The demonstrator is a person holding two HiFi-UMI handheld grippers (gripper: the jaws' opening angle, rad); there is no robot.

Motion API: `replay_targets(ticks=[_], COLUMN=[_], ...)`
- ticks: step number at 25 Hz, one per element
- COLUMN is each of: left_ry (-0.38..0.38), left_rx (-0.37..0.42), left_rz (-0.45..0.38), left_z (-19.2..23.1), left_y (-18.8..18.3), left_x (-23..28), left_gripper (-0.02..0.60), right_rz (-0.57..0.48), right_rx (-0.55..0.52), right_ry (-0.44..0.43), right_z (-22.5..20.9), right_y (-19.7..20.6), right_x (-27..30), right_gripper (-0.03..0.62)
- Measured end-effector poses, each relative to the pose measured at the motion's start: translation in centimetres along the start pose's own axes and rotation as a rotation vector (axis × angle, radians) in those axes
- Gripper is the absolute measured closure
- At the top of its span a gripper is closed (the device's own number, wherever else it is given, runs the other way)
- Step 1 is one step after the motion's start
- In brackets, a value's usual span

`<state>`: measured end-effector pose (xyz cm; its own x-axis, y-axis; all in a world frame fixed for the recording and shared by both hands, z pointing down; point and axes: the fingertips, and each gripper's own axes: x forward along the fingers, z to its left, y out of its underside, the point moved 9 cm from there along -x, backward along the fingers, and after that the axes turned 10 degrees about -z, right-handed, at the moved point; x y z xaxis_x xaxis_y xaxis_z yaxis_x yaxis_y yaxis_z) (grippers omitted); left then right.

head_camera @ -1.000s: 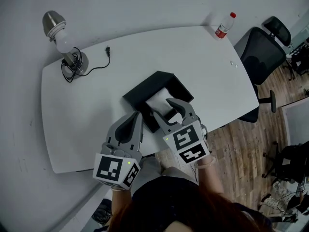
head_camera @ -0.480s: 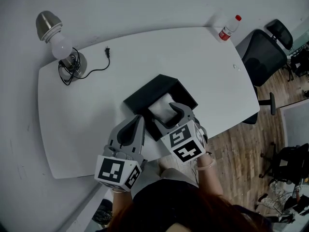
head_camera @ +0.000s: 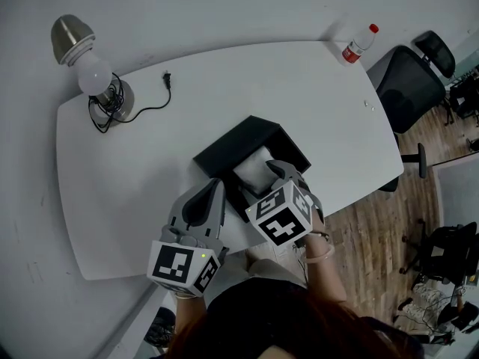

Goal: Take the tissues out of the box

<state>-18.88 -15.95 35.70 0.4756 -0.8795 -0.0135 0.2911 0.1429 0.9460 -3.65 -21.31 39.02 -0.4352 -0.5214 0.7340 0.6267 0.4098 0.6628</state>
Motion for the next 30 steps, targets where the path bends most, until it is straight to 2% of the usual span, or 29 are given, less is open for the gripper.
replay_targets(ticks=[7,14,20,30], left_ry=[-0.008,-0.026,-0.030,-0.040], left_rx=[-0.007,-0.010,-0.003,0.017], left_rz=[-0.005,-0.010,-0.018,-0.028], left_z=[0.4,0.6,0.3,-0.8], left_y=[0.1,0.0,-0.2,-0.4], left_x=[-0.1,-0.4,-0.6,-1.4], left_gripper=[0.560,0.560,0.560,0.560], right_rz=[0.089,0.133,0.106,0.042], right_rx=[-0.072,-0.092,-0.106,-0.084], right_ry=[0.045,0.050,0.087,0.066], right_z=[0.4,0.3,0.2,0.0], right_y=[0.3,0.3,0.3,0.3], right_x=[0.9,1.2,1.0,0.0], right_gripper=[0.312,0.314,0.357,0.381])
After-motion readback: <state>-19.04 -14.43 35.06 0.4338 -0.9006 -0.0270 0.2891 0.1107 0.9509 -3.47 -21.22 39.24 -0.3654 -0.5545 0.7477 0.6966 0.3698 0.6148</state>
